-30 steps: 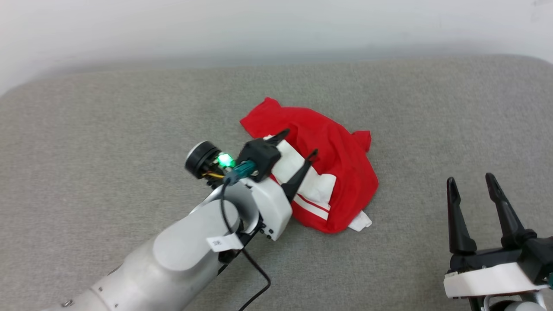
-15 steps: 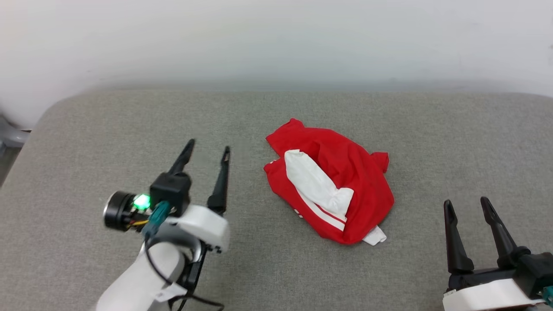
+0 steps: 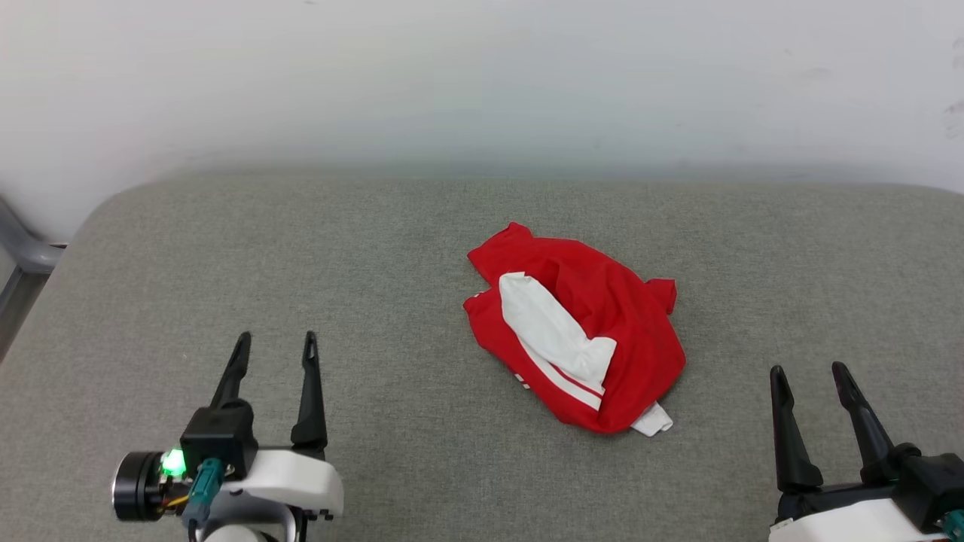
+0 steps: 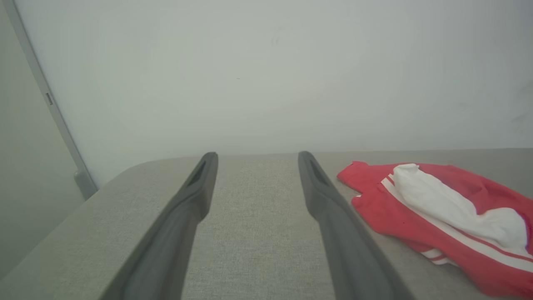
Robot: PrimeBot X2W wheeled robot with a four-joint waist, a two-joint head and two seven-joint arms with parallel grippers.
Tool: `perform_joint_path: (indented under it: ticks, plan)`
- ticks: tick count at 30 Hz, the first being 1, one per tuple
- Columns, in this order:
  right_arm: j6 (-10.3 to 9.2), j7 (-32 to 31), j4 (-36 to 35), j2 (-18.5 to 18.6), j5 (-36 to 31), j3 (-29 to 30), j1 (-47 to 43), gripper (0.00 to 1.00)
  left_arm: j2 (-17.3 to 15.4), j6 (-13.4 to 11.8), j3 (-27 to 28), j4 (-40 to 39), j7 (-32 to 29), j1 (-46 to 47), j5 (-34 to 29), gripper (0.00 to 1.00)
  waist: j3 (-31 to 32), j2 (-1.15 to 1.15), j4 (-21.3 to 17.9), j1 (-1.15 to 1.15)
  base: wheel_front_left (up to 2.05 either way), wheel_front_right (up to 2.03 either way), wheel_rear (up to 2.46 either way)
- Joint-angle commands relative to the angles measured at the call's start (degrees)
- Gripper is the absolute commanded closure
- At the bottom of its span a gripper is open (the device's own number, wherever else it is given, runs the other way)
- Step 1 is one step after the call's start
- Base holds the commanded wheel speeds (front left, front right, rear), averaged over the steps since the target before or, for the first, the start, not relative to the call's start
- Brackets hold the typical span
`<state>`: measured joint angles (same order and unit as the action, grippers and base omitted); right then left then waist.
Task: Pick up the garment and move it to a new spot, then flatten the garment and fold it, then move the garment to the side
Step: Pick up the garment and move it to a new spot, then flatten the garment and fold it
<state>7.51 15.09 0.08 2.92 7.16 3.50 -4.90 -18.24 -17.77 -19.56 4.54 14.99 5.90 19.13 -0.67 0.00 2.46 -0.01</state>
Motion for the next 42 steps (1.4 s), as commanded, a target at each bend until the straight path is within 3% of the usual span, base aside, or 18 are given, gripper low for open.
perform_joint_path:
  ticks: [1, 19, 32, 42]
  plan:
    - [-0.04, 0.1, 0.2, -0.1, 0.3, 0.0, -1.0, 0.00, 1.2, 1.1, 1.9, -0.7, 0.3, -2.2, -1.6, 0.00, 0.1, 0.00, -0.1, 0.01, 0.00, 0.00, 0.00]
    - [-0.04, 0.1, 2.9, -0.1, 2.2, -0.1, -2.7, 0.00, 9.2, 9.7, 12.0, 0.2, 0.3, -8.9, -10.3, 0.00, 1.2, 0.00, 0.1, 0.01, 0.00, 0.00, 0.00]
    - [-0.04, 0.1, 3.5, -0.1, 2.4, 0.0, -2.9, 0.00, 11.8, 13.1, 15.5, 1.1, 0.3, -9.4, -13.6, 0.00, 0.8, 0.00, 0.4, 0.01, 0.00, 0.00, 0.00]
    - [-0.04, 0.1, 1.1, -0.1, 0.1, 0.7, 0.4, 0.00, 13.1, 14.4, 16.7, 1.5, 0.3, -9.0, -15.0, 0.00, 0.5, 0.00, 0.8, 0.01, 0.00, 0.00, 0.00]
